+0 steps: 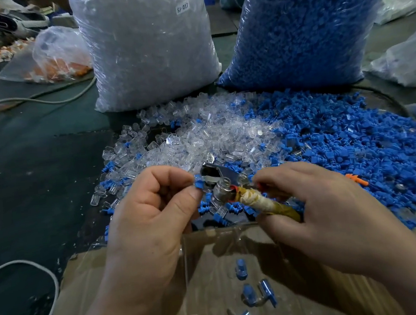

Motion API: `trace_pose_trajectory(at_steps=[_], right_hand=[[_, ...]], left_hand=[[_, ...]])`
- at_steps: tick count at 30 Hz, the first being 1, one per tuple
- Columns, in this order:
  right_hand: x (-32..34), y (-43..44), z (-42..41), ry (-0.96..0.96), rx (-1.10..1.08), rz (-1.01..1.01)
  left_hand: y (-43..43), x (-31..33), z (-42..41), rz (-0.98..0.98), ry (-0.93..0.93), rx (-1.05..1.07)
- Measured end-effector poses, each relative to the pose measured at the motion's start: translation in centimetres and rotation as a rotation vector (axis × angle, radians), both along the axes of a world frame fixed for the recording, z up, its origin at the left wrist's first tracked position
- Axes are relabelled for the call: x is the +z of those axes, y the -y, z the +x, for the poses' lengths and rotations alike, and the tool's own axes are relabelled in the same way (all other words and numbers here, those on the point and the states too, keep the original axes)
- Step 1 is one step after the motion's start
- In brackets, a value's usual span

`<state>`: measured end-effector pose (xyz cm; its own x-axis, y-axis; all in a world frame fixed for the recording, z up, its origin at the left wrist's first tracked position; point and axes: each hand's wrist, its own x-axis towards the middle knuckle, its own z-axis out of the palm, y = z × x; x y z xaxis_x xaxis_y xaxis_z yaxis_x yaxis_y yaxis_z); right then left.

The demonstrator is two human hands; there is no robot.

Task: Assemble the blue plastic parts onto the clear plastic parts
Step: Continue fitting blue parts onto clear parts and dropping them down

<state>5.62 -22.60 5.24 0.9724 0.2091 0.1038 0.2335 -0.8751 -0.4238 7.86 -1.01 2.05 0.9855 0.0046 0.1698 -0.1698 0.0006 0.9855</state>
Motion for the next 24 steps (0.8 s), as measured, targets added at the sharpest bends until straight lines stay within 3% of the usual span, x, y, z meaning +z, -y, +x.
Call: trace_pose_trajectory(at_steps=[5, 11, 15, 18, 24], right_hand=[[-0.8, 0.9, 1.4, 0.072, -0.211, -0.228], [-1.5, 0.7, 2.5, -0.023, -0.206, -0.372], [-1.2, -0.2, 1.9, 0.123, -0.181, -0.265], [-1.0, -2.1, 0.5, 0.309, -0.005, -0.113], [-1.3, -2.7, 0.4, 0.312, 0.085, -0.056]], left_hand=[[0.1, -0.5, 0.0, 0.043, -0.088, 0.017], [1.3, -1.0, -0.3, 0.184, -0.185, 0.016], [1.9, -0.8, -0.7, 0.293, -0.152, 0.056], [2.4, -0.4, -1.2, 0.404, -0.074, 0.048], [2.4, 0.3, -1.7, 0.472, 0.090, 0.033]])
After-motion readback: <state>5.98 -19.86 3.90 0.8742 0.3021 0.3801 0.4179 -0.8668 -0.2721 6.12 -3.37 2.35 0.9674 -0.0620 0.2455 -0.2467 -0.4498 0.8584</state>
